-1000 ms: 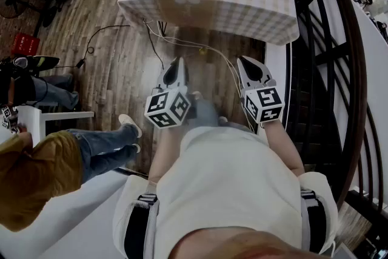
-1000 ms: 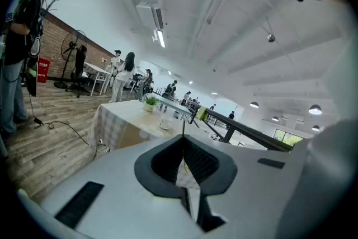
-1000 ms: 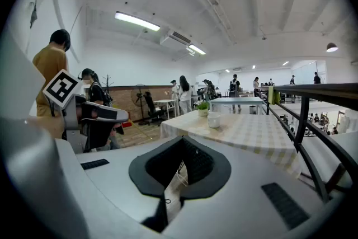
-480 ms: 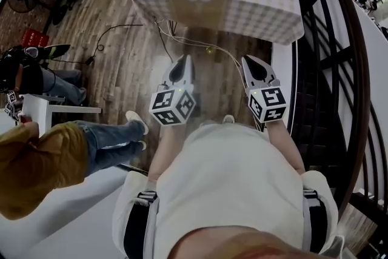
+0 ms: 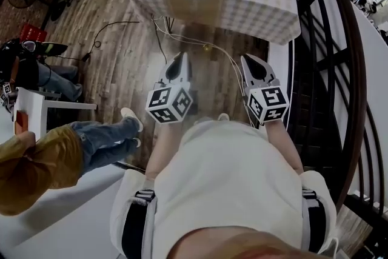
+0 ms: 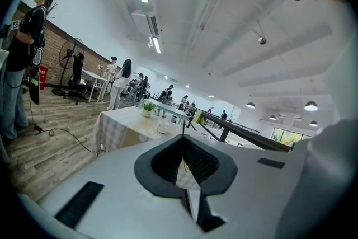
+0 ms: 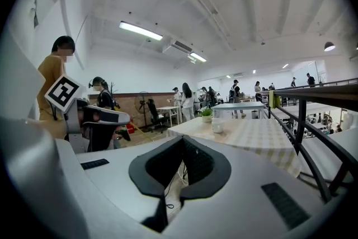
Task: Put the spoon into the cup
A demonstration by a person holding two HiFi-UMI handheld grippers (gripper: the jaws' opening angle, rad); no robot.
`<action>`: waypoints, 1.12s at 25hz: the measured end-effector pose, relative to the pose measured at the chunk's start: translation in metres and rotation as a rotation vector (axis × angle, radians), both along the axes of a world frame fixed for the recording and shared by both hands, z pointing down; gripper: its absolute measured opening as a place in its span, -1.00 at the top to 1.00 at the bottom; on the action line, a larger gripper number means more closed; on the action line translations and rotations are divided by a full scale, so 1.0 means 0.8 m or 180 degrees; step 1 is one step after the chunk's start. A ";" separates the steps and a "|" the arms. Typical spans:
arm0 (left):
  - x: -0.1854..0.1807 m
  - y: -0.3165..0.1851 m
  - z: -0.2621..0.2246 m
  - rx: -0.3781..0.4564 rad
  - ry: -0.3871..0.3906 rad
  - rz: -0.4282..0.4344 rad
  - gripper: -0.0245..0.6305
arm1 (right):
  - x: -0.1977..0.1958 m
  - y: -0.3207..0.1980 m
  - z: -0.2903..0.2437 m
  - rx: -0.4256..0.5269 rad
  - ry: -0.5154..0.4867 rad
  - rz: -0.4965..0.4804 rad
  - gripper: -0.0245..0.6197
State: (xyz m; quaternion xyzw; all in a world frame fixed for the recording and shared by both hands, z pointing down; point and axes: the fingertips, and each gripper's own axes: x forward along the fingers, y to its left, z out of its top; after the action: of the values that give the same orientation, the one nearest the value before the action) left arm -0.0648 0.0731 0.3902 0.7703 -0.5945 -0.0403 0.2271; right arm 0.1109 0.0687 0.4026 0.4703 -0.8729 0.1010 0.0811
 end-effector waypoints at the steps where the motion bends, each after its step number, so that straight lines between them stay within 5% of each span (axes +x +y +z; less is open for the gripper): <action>1: 0.001 -0.001 0.001 -0.0001 0.0001 -0.0009 0.91 | 0.003 -0.001 0.000 0.0006 -0.0001 -0.0004 0.92; 14: 0.036 -0.020 0.012 -0.0086 -0.0017 -0.0080 0.91 | 0.041 -0.020 0.014 -0.0075 -0.0012 -0.0079 0.92; 28: 0.018 -0.053 0.013 -0.0103 -0.0024 -0.0183 0.91 | 0.025 -0.057 0.022 -0.0141 -0.0037 -0.0158 0.92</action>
State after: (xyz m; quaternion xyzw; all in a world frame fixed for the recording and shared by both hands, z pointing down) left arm -0.0505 0.0306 0.4005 0.7493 -0.6178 -0.0343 0.2360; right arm 0.1312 0.0228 0.4202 0.4460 -0.8823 0.1210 0.0890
